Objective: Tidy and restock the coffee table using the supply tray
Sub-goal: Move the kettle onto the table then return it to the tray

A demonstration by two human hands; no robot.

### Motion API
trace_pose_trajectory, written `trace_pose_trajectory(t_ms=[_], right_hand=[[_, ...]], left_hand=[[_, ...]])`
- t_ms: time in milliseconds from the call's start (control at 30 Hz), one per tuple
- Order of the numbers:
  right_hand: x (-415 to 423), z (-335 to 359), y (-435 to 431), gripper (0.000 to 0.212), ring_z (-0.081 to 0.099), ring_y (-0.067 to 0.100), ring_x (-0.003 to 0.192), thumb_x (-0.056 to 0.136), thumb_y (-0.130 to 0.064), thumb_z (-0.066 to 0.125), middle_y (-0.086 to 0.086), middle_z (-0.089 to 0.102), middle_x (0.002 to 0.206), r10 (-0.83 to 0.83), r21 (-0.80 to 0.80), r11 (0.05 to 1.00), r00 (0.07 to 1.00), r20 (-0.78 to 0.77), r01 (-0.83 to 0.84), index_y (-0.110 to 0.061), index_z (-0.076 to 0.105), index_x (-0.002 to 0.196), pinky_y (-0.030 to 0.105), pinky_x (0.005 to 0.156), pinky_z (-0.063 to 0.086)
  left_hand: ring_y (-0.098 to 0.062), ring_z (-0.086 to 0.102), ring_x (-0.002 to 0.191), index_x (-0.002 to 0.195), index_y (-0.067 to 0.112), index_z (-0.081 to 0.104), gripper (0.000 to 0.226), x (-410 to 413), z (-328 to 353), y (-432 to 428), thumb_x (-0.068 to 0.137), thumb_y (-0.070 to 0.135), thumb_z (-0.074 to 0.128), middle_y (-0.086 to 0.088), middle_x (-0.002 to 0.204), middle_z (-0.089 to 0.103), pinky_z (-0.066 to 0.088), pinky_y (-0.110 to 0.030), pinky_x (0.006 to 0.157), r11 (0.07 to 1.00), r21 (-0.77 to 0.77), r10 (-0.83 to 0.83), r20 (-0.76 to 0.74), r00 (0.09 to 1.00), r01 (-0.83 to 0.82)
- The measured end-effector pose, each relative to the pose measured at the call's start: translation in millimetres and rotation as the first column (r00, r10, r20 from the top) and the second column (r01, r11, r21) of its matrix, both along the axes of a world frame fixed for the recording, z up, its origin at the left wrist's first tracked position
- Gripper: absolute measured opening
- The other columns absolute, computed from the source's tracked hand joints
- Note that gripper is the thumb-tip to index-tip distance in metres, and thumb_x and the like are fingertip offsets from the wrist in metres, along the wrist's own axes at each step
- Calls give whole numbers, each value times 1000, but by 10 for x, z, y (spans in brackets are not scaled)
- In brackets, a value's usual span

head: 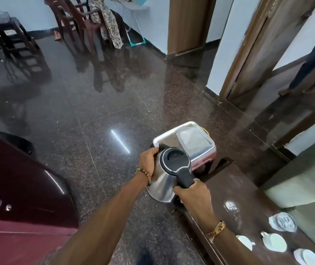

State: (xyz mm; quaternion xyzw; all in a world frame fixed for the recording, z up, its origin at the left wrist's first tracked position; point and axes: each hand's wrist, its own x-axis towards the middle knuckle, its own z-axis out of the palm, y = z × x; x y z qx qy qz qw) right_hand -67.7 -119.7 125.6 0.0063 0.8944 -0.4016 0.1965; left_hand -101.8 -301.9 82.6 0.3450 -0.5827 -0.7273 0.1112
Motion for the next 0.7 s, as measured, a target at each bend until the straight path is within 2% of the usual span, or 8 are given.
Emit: trace_pose_trajectory(t_ms=[133, 200, 300, 400, 533, 600, 667, 700], right_hand=[[-161, 29, -345, 41, 67, 26, 64, 65, -50, 68, 3, 68, 61, 7, 12, 1000, 999, -32, -7, -11, 58, 62, 40, 64, 56], [-272, 30, -448, 41, 67, 27, 65, 65, -50, 67, 4, 67, 61, 10, 10, 1000, 999, -43, -10, -10, 57, 61, 40, 63, 54], [-515, -70, -571, 40, 66, 26, 64, 66, -48, 68, 4, 68, 61, 12, 35, 999, 999, -30, -11, -9, 59, 63, 40, 62, 54], [-667, -179, -612, 37, 65, 24, 61, 66, -43, 69, 4, 67, 60, -1, 55, 998, 1000, -1, 1, -8, 60, 63, 38, 58, 51], [-1061, -479, -606, 34, 66, 21, 59, 63, -43, 69, 2, 68, 59, -47, 56, 997, 997, 69, 43, -10, 60, 62, 33, 54, 49], [-1270, -599, -596, 32, 65, 21, 59, 64, -41, 69, 2, 67, 59, -70, 61, 996, 994, 87, 65, -11, 59, 61, 31, 53, 48], [-1455, -676, -589, 32, 63, 21, 59, 64, -42, 68, 2, 66, 58, -74, 73, 995, 992, 100, 67, -11, 59, 61, 30, 52, 45], [-1529, -683, -581, 34, 63, 21, 59, 63, -44, 67, 1, 66, 59, -78, 79, 994, 992, 101, 70, -11, 60, 62, 30, 52, 45]], left_hand=[[-21, 57, 79, 78, 4, 75, 25, -168, 26, -327, 78, 22, 57, -14, 82, 68, 50, -46, 81, 1000, -6, -5, -34, 999, 5], [-19, 62, 79, 74, 12, 77, 25, -278, 7, -436, 84, 17, 55, -8, 80, 73, 52, -43, 82, 1000, -1, 2, -35, 999, -2], [-14, 65, 76, 70, 20, 79, 30, -530, -126, -569, 86, 16, 54, 0, 76, 75, 52, -35, 78, 1000, 7, 1, -18, 1000, -1], [-12, 62, 70, 65, 21, 77, 31, -697, -289, -597, 85, 17, 55, 3, 70, 73, 51, -27, 68, 1000, -16, -9, -8, 1000, 9], [-17, 58, 69, 65, 17, 72, 22, -1114, -648, -577, 77, 28, 57, -4, 70, 69, 49, -36, 70, 1000, -9, -14, 69, 998, 15], [-12, 61, 64, 61, 20, 75, 26, -1334, -792, -549, 78, 28, 56, 4, 67, 71, 50, -30, 66, 999, -6, -52, 89, 995, 53], [-5, 66, 65, 65, 26, 78, 27, -1549, -894, -517, 82, 25, 56, 7, 70, 74, 52, -22, 65, 996, 36, -82, 76, 994, 80], [-4, 67, 68, 67, 27, 79, 26, -1642, -907, -496, 82, 25, 57, 6, 72, 75, 53, -23, 67, 994, 55, -102, 78, 992, 98]])
